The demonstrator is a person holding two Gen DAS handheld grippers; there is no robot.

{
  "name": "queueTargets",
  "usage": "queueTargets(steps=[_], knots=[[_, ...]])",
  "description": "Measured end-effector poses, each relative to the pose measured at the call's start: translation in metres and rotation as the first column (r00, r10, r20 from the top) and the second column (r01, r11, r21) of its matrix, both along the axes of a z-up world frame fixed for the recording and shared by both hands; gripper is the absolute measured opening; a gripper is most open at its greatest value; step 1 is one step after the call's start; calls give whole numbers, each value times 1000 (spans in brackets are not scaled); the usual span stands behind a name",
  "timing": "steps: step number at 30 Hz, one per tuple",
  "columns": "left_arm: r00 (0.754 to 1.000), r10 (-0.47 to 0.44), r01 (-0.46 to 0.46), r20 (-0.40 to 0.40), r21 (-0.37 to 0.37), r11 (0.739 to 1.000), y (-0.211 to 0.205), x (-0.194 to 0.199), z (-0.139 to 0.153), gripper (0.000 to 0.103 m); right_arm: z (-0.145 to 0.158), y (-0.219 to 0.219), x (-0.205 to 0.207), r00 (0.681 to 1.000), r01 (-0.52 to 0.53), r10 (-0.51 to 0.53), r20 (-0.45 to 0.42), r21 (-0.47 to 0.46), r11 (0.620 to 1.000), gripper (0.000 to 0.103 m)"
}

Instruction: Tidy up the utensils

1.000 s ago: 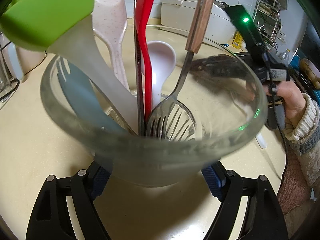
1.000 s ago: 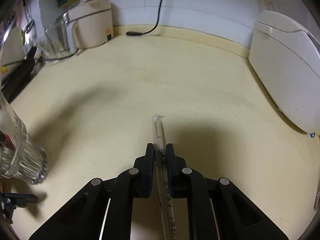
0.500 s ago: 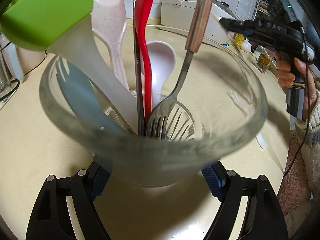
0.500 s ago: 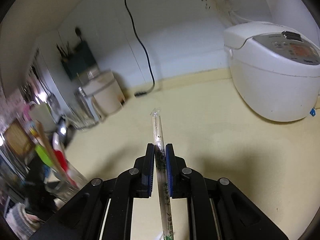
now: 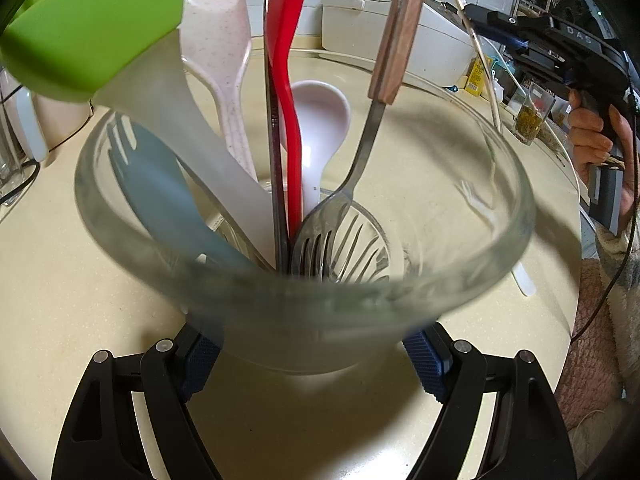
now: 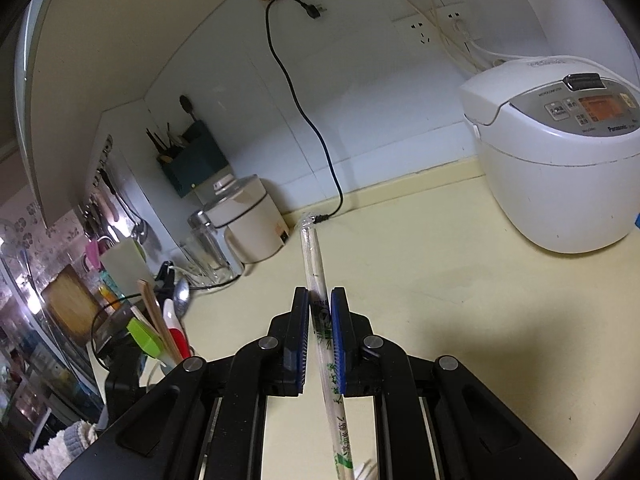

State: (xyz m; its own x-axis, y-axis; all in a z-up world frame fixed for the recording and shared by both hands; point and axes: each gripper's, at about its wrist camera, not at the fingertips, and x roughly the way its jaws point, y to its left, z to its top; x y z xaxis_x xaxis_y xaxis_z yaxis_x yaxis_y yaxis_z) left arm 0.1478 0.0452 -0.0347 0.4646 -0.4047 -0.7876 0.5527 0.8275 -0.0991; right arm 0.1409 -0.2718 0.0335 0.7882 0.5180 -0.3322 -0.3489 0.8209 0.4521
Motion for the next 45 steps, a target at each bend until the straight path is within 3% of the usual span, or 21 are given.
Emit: queueTargets(steps=[7,12,17,22,27,30,34,40,45], knots=[[1000,0,0,0,0,1000,-1,0,0,84,6,-7,-9,998,-35,31,57,84,996,11],[1000,0,0,0,1,1000,-1,0,0,84,9,-8,-11,997,-24,18,70,81,996,11],[1000,0,0,0,2,1000,-1,-1,0,84,0,-8,-5,999,0,-1,32,47,999,11],[1000,0,0,1,3,1000,-1,-1,0,84,-19,-5,11,997,22,-21,-69,14,1000,11],[1000,0,0,-1,1,1000,0,0,1,84,-42,9,30,983,17,-36,-180,-105,994,15],[1000,0,0,-1,1,1000,-1,0,1,84,-59,28,37,966,14,-84,-245,-274,962,16],[1000,0,0,-3,-5,1000,2,1,2,84,-75,46,41,947,-59,-56,-317,-342,938,16],[1000,0,0,-3,-4,1000,3,2,2,84,-82,54,40,951,-49,-86,-297,-418,907,23],[1000,-1,1,-4,-5,1000,6,1,3,84,-86,51,49,951,-12,-122,-284,-429,903,25]])
